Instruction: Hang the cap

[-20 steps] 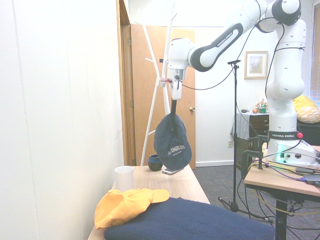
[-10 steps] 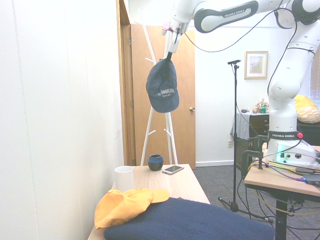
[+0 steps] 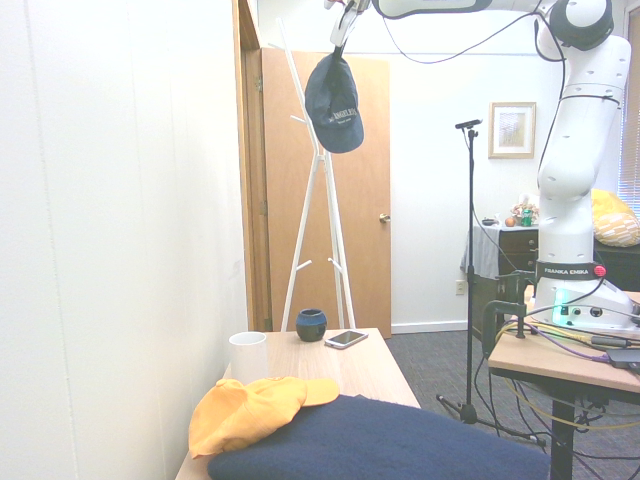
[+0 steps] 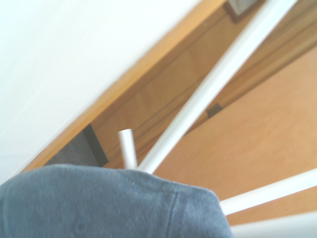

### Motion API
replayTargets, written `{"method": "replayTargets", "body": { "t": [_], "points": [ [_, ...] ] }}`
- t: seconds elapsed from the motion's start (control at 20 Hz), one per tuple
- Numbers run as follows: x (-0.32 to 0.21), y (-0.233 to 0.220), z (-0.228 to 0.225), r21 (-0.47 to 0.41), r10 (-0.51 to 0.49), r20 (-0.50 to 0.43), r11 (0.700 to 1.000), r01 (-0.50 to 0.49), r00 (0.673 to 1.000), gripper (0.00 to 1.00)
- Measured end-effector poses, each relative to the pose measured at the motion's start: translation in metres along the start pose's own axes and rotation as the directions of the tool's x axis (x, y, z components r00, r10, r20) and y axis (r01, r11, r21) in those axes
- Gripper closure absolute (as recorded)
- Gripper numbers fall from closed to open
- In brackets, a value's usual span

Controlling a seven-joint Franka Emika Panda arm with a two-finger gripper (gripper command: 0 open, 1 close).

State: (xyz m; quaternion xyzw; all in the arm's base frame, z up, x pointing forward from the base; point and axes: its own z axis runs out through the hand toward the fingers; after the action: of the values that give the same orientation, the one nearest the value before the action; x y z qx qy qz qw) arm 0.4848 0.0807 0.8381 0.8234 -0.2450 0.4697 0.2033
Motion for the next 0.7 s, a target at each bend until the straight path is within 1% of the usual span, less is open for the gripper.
{"method": "replayTargets", "body": {
  "t": [0.15, 0.25, 0.55, 0.7],
  "points": [
    [0.010, 0.004, 0.033, -0.016, 0.025, 0.030, 1.000, -0.025, 0.999, 1.00],
    [0.010, 0.006, 0.047, -0.021, 0.027, 0.035, 0.999, -0.026, 0.999, 1.00],
    [-0.017, 0.001, 0.084, -0.038, 0.004, 0.084, 0.999, -0.001, 0.996, 1.00],
    [-0.023, 0.001, 0.093, -0.043, 0.003, 0.095, 0.999, 0.001, 0.996, 1.00]
  ]
}}
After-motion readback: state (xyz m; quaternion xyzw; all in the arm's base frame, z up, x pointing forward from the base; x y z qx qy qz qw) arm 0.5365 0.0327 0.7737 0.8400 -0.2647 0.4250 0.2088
